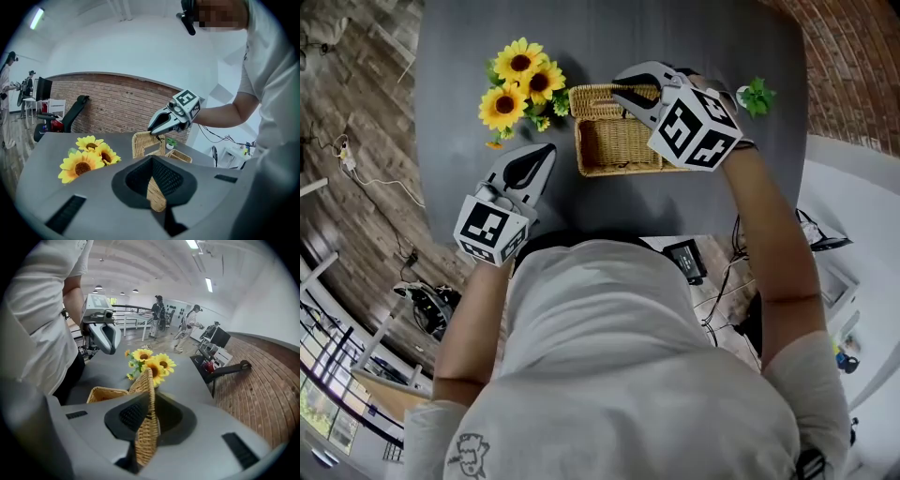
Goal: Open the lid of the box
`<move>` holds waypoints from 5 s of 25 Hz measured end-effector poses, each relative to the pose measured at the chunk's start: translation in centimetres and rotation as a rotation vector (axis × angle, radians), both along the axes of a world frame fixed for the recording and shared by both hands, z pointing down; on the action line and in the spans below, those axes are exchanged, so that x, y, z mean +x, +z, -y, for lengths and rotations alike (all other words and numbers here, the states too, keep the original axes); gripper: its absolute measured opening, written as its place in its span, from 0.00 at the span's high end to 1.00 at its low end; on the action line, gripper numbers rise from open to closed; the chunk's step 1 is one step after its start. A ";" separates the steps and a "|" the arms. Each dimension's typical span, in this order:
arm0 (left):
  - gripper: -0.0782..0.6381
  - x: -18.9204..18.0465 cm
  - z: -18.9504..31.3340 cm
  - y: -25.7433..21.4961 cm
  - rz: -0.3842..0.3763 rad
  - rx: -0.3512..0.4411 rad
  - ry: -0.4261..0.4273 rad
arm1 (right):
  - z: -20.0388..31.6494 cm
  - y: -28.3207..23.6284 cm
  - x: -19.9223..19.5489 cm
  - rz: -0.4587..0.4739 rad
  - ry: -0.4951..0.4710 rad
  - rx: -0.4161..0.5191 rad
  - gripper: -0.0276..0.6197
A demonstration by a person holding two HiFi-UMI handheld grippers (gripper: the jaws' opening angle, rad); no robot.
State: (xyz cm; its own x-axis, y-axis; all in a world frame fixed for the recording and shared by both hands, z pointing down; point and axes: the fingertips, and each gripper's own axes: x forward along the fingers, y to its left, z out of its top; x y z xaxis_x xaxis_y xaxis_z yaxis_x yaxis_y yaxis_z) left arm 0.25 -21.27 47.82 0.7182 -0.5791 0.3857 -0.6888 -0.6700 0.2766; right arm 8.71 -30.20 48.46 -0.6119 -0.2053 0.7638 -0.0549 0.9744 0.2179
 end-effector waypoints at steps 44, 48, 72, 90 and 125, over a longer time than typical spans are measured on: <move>0.88 1.0 -0.6 -1.0 -0.013 0.027 -0.002 | 1.2 0.4 2.4 0.114 0.239 -0.024 0.78; 0.88 1.9 -1.8 -2.2 -0.012 0.059 0.010 | -2.4 -1.1 3.2 0.171 0.287 -0.013 0.77; 0.88 4.3 -9.6 -12.1 -0.039 0.233 0.066 | -17.7 -9.9 6.4 0.517 0.474 0.059 0.77; 0.88 -6.2 -17.8 -15.5 -0.078 0.288 0.193 | -27.0 -15.7 -4.6 0.583 0.520 0.196 0.81; 0.88 2.2 -34.7 -17.7 -0.110 0.355 0.105 | -44.9 -17.3 3.1 0.739 0.453 0.172 0.95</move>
